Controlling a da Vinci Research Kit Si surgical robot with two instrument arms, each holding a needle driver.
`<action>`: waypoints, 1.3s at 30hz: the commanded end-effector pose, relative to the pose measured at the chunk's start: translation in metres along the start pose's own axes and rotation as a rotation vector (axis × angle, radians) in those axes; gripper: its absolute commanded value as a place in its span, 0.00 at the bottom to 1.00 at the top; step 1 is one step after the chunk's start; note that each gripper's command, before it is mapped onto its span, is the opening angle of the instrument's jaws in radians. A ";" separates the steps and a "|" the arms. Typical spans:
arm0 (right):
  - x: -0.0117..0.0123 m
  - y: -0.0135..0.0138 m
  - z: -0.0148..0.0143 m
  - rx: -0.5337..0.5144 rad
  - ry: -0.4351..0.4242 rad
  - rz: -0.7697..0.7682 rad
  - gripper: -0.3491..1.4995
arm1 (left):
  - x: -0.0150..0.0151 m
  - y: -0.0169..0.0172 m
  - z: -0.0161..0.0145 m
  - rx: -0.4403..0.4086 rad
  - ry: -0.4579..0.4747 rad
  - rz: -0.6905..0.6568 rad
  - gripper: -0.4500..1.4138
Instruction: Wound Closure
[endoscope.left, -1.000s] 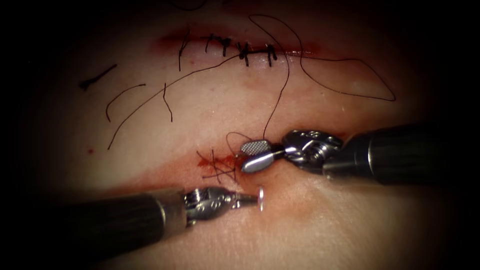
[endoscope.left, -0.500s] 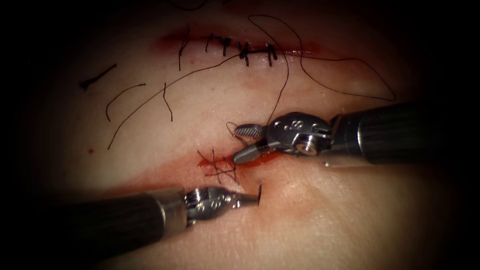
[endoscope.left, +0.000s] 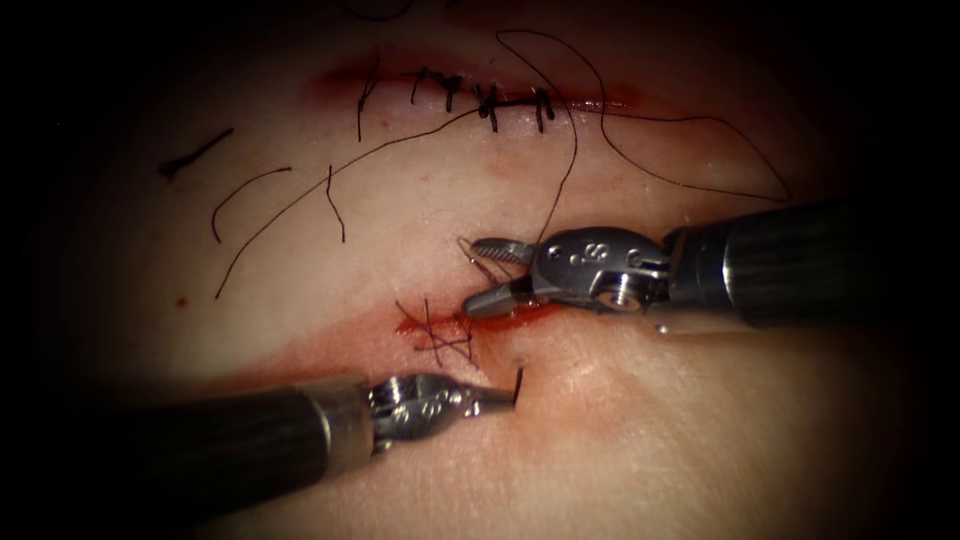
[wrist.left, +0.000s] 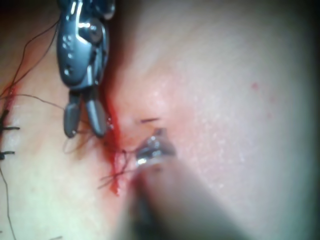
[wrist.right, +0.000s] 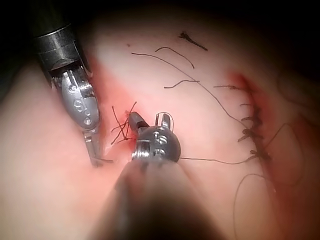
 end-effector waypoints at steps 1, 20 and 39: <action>-0.0006 -0.0002 0.0011 0.006 -0.007 -0.001 0.09 | -0.0002 0.0002 0.0009 -0.003 0.001 -0.001 0.27; -0.0025 -0.0017 0.0001 0.191 -0.038 0.356 0.00 | -0.0002 0.0002 0.0008 -0.005 0.001 -0.001 0.27; -0.0023 0.0016 -0.0049 0.046 0.093 0.360 0.93 | 0.0003 -0.0001 0.0002 0.014 -0.003 0.035 0.27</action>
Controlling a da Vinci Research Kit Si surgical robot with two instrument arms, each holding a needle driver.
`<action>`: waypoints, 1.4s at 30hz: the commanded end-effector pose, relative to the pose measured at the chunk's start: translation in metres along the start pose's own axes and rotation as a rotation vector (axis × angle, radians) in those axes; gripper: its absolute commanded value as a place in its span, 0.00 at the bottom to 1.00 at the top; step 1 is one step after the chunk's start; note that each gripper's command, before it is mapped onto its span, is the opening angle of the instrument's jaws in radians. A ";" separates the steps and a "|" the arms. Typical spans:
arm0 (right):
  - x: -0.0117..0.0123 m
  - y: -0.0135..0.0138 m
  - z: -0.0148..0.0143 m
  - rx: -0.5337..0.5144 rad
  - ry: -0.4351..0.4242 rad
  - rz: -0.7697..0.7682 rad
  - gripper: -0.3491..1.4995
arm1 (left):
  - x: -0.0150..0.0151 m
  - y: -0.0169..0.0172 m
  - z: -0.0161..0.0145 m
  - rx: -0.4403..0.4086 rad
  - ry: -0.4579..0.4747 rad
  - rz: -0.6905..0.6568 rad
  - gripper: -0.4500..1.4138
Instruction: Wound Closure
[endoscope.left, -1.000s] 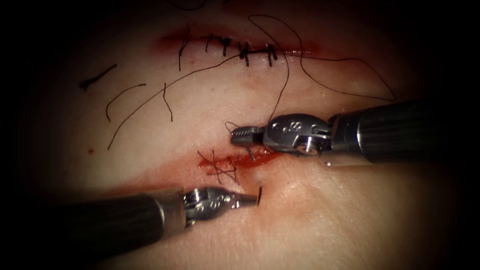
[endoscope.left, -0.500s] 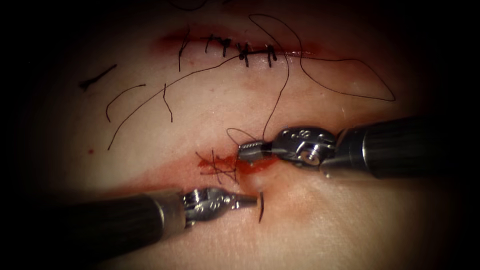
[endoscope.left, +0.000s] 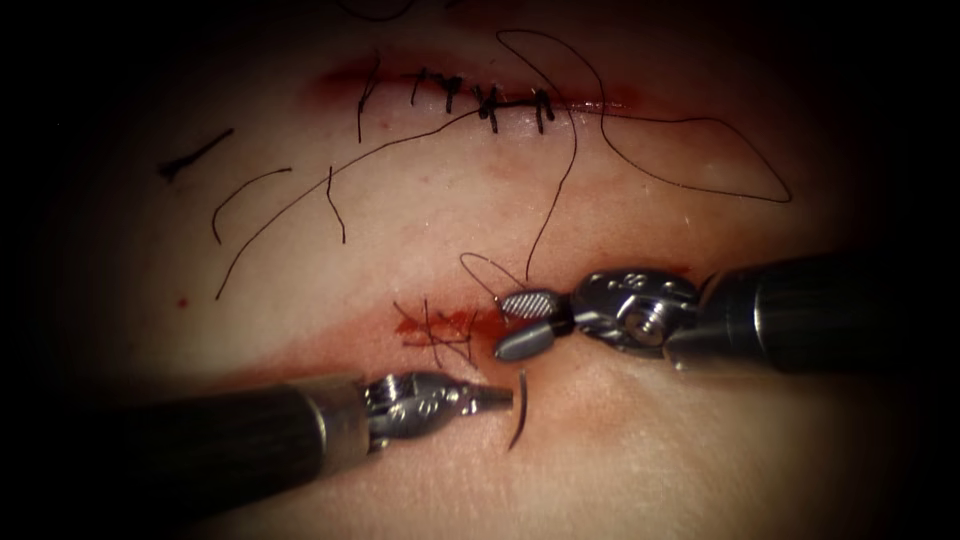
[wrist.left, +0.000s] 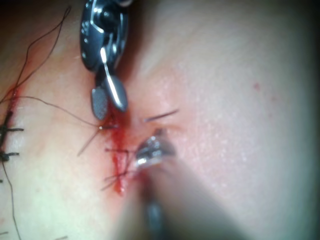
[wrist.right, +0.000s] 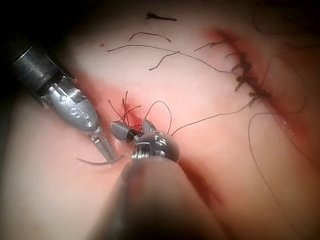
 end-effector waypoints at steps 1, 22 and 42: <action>0.0003 0.0015 -0.0009 -0.037 0.031 -0.012 0.94 | -0.0001 0.0003 0.0009 0.003 0.013 0.024 0.28; -0.0038 0.0026 -0.0069 -0.194 0.052 -0.016 0.99 | 0.0023 0.0038 0.0008 0.203 0.306 0.252 0.58; -0.0059 0.0014 -0.0051 -0.183 0.043 -0.043 0.98 | 0.0053 0.0064 -0.0010 0.111 0.336 0.254 0.00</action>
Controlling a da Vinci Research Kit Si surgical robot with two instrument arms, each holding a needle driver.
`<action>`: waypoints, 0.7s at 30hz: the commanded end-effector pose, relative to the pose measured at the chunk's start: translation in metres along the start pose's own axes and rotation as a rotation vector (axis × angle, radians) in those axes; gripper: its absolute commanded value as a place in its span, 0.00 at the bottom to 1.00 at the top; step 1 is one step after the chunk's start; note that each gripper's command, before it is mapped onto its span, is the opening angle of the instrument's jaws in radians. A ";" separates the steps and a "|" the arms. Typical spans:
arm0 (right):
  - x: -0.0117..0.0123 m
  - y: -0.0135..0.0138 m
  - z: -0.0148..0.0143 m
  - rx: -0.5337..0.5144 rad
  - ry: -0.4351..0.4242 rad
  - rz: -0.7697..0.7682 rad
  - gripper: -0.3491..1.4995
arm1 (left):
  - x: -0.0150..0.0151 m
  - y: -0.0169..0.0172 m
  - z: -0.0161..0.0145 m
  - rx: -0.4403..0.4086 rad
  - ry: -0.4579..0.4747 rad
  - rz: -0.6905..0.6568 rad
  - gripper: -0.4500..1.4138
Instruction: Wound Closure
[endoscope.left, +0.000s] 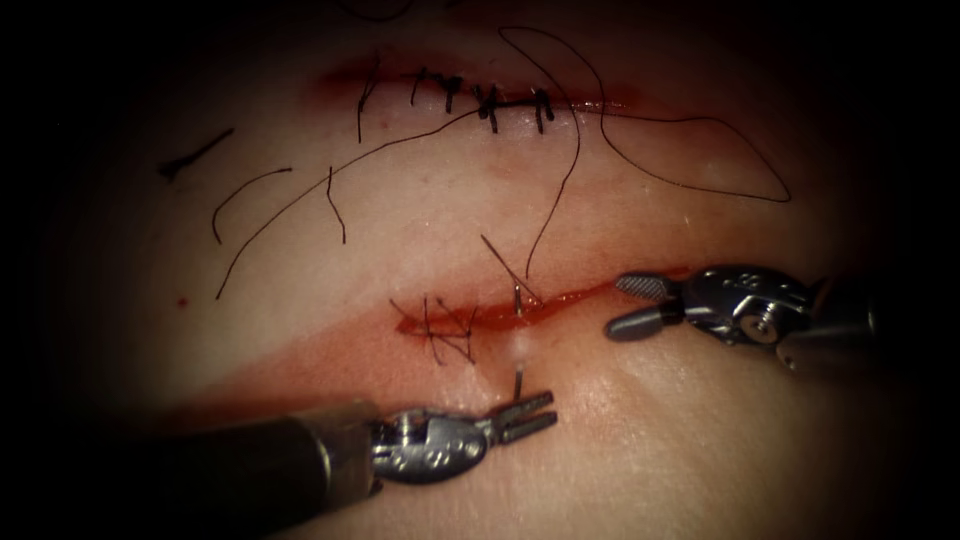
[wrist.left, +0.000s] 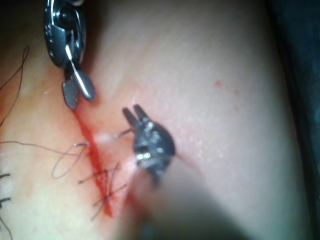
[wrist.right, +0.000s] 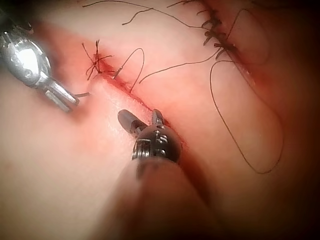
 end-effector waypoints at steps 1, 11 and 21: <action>-0.0005 -0.0003 0.0007 0.005 -0.002 0.003 0.98 | 0.0001 0.0006 0.0006 -0.014 -0.005 -0.002 0.00; -0.0005 -0.0006 0.0003 0.011 -0.004 0.001 0.98 | 0.0041 0.0040 -0.0017 -0.049 -0.003 0.003 0.00; -0.0005 -0.0006 0.0003 0.011 -0.004 0.001 0.98 | 0.0099 0.0044 -0.0057 -0.056 0.002 0.004 0.00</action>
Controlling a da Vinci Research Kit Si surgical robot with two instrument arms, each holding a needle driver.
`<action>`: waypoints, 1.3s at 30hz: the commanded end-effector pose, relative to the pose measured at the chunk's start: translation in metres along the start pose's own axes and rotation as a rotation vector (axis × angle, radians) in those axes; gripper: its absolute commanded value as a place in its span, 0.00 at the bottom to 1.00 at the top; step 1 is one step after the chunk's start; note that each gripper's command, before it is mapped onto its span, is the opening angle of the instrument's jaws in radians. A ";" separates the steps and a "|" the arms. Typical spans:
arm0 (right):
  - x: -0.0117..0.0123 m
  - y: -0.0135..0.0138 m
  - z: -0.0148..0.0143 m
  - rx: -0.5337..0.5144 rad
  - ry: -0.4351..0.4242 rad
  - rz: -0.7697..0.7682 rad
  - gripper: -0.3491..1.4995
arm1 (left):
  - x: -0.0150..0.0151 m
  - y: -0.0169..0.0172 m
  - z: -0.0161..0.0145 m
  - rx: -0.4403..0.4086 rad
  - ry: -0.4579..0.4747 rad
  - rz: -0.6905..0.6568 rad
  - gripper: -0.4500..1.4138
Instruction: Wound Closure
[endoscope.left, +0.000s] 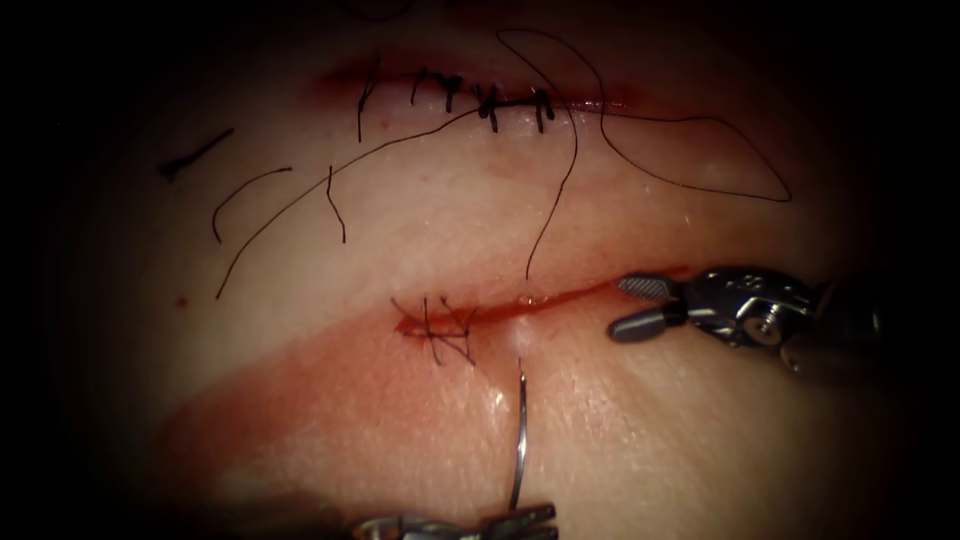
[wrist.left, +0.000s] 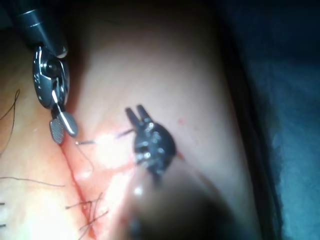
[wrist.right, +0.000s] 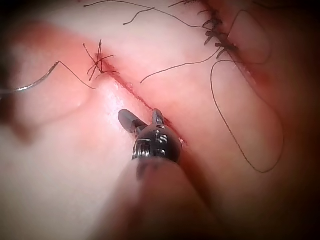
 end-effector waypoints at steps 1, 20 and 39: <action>-0.0006 -0.0005 0.0008 0.004 -0.003 0.001 0.98 | 0.0006 -0.0001 0.0002 0.014 0.006 0.002 0.00; 0.0034 -0.0076 -0.0028 -0.011 -0.034 -0.237 0.98 | 0.0079 -0.0148 -0.0083 0.192 0.084 0.037 0.00; 0.0008 -0.0104 0.0096 -0.168 -0.063 -0.451 0.89 | 0.0072 -0.0156 -0.0110 0.230 0.085 0.043 0.00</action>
